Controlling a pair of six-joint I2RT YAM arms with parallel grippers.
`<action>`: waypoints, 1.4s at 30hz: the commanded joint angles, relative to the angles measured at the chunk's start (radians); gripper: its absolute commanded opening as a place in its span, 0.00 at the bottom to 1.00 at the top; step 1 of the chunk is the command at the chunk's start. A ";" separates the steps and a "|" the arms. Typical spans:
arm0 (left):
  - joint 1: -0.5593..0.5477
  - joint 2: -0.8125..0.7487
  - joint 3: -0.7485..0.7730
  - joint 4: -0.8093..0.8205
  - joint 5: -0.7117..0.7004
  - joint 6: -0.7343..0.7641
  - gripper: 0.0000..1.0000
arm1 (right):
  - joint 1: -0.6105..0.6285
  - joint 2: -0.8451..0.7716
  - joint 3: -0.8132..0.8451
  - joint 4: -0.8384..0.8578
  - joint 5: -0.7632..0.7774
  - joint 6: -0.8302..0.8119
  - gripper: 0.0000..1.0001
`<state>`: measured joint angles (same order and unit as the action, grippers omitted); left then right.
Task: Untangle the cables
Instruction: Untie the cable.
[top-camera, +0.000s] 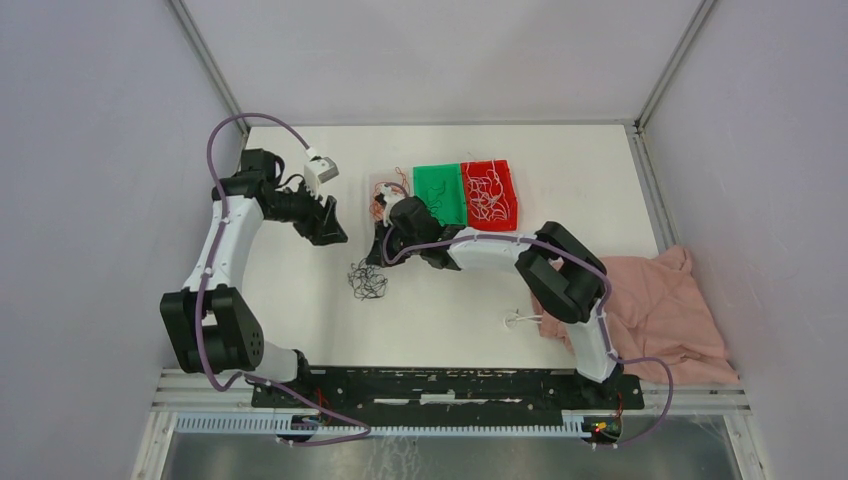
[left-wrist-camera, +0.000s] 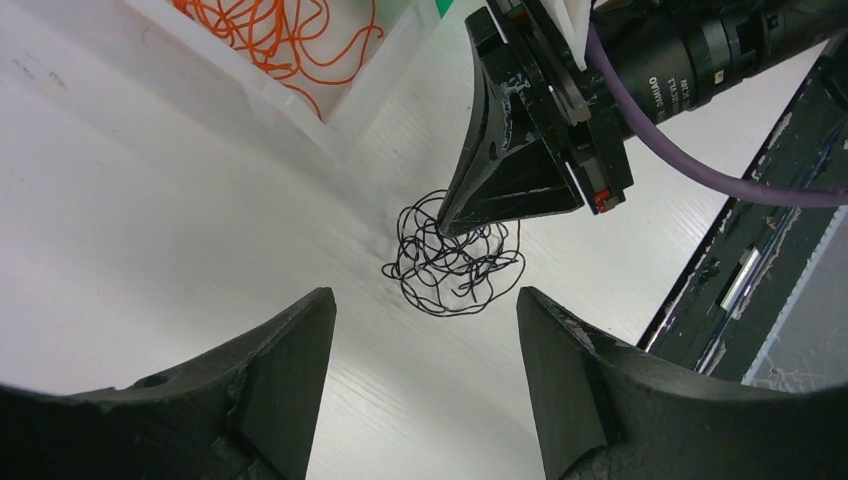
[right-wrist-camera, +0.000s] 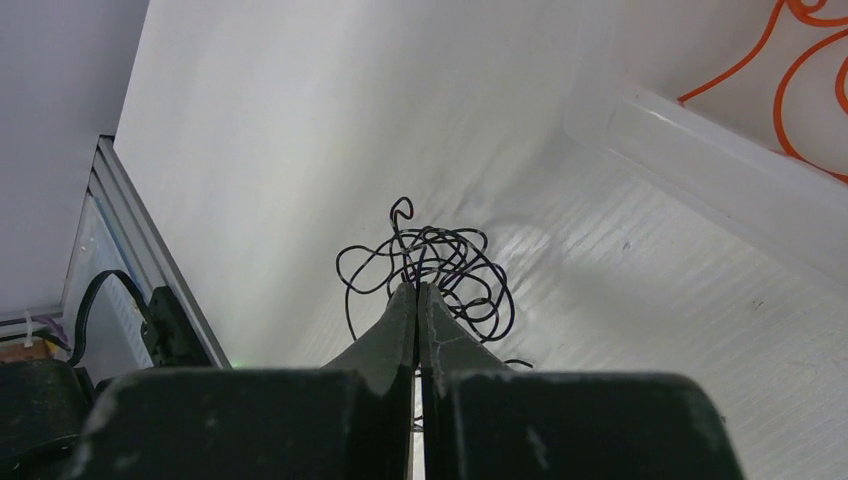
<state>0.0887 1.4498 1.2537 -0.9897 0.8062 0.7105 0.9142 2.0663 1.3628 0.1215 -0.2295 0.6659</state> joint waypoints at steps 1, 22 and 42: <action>0.002 -0.058 -0.020 -0.060 0.108 0.163 0.74 | 0.000 -0.113 -0.013 0.087 -0.055 -0.018 0.00; -0.035 -0.278 -0.200 -0.072 0.212 0.313 0.48 | 0.002 -0.321 -0.131 0.252 -0.231 0.097 0.01; -0.105 -0.440 -0.307 0.136 0.106 0.288 0.25 | 0.020 -0.314 -0.093 0.264 -0.337 0.156 0.01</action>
<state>0.0029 1.0294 0.9588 -0.8978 0.9154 1.0088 0.9237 1.7863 1.2243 0.3084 -0.5117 0.7998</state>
